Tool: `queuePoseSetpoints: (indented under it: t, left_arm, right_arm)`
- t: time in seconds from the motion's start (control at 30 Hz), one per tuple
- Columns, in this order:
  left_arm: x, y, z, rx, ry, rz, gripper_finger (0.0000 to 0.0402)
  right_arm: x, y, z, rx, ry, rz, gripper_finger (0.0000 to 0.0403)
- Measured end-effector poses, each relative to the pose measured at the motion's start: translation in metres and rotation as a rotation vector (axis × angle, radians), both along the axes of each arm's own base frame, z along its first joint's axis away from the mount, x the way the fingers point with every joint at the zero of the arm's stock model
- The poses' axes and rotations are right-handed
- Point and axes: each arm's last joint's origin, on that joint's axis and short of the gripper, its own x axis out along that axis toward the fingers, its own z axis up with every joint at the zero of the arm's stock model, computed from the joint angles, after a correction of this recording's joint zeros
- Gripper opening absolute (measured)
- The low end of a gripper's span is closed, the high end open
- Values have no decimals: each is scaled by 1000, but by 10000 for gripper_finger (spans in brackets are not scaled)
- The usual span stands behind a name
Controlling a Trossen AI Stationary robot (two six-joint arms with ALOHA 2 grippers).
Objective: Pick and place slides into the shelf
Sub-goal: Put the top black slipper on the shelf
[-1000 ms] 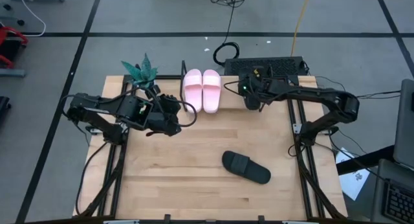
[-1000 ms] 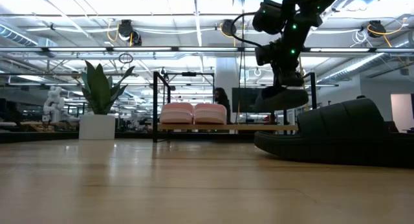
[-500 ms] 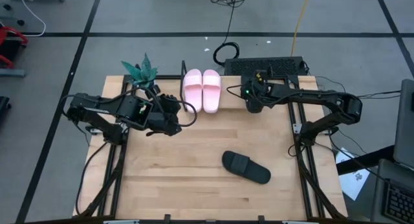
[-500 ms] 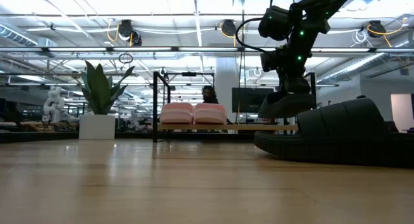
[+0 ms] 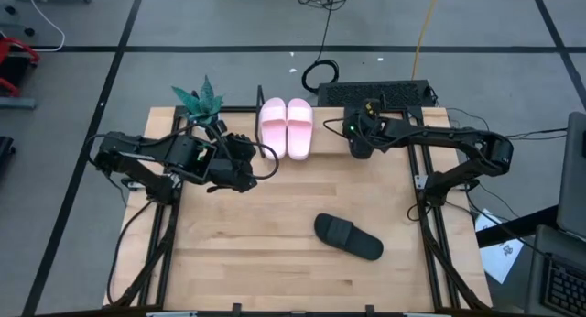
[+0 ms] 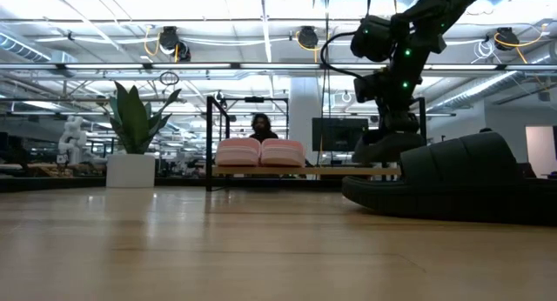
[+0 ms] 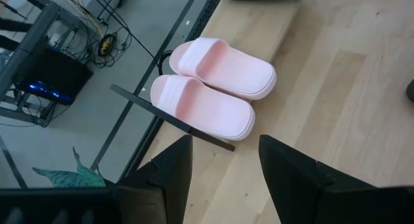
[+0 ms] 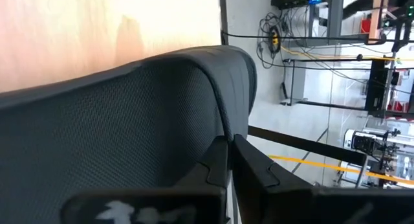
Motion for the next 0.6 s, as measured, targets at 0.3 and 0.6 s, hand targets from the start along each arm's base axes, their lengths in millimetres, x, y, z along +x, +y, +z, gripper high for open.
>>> queuePoseSetpoints:
  t: [0.3, 0.6]
  left_arm:
    - [0, 0, 0, -1, -1, 1, 182]
    - [0, 0, 0, -2, -2, 2, 182]
  right_arm:
    - [0, -1, 0, 18, -20, 7, 0]
    - [0, -1, 0, 19, -21, 4, 0]
